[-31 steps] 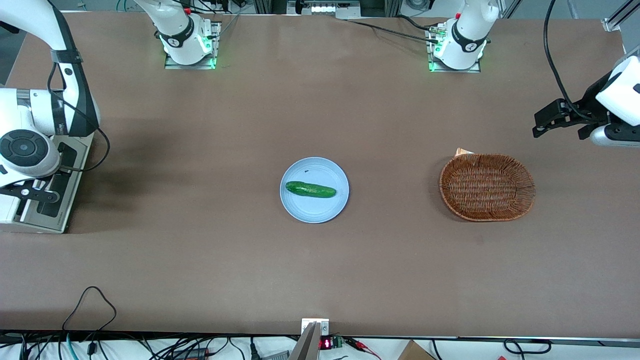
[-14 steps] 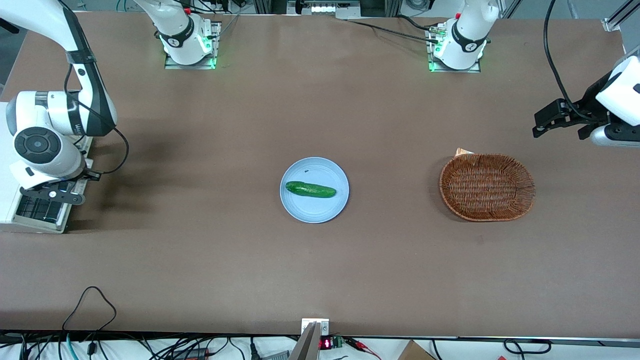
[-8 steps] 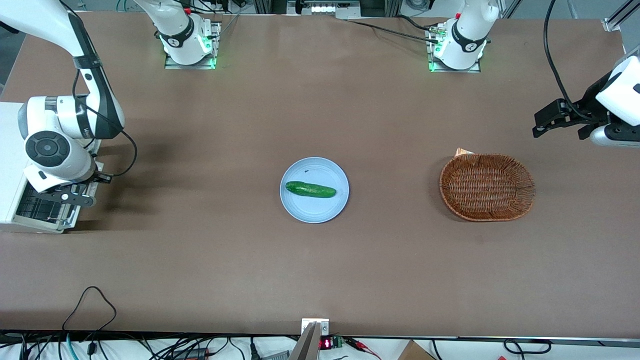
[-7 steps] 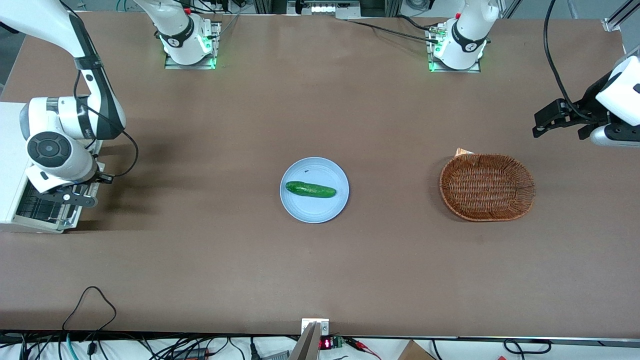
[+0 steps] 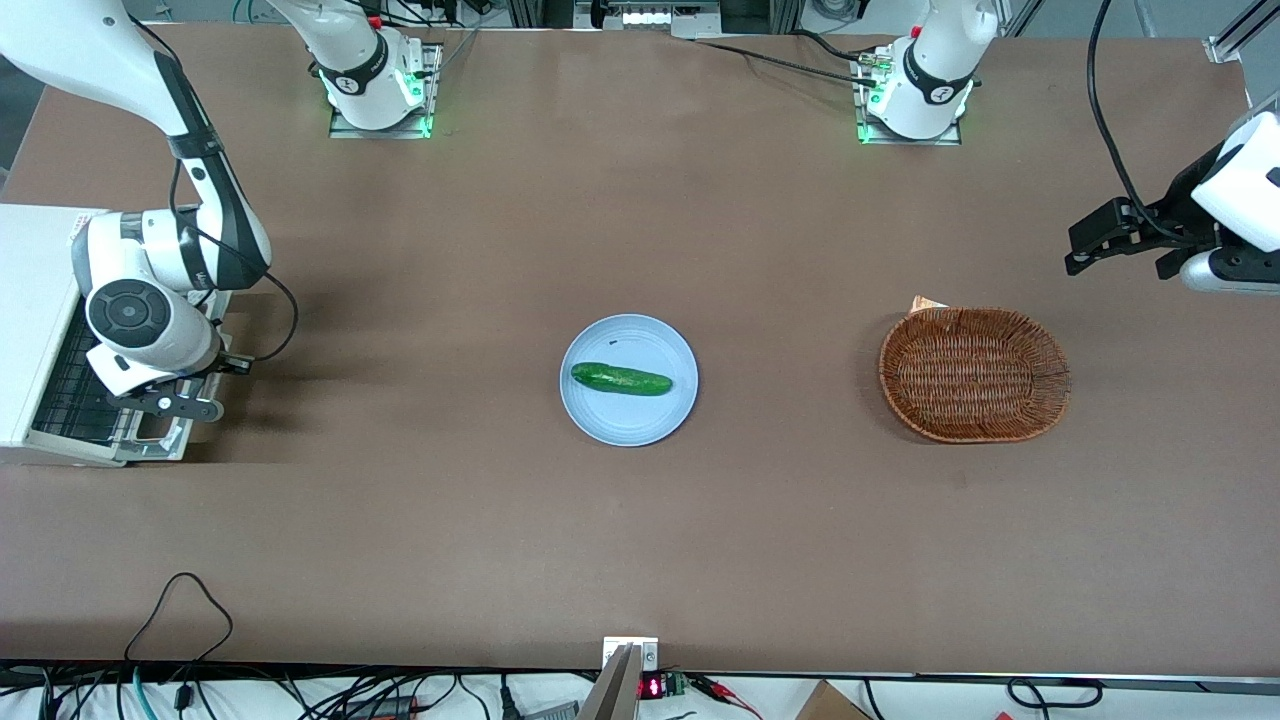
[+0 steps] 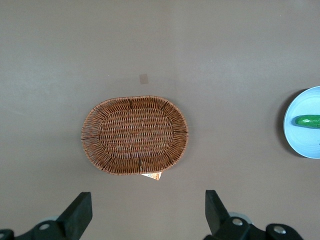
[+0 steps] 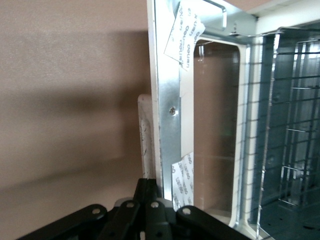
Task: Open oven door with right arm only
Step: 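Swing the oven door down and open with the right gripper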
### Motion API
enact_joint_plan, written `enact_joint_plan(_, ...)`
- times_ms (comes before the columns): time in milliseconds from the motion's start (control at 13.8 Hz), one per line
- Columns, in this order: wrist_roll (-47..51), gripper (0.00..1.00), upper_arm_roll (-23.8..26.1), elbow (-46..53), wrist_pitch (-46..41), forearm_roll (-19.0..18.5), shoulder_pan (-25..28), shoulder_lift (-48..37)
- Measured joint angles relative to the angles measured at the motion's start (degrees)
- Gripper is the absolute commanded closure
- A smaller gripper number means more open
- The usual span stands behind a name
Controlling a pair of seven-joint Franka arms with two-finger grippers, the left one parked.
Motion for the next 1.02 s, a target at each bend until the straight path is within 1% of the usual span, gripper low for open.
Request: enact_joint_plan(1016, 0.20, 1.00, -0.04, 0.57, 4.32, 0.08, -0.14, 5.44)
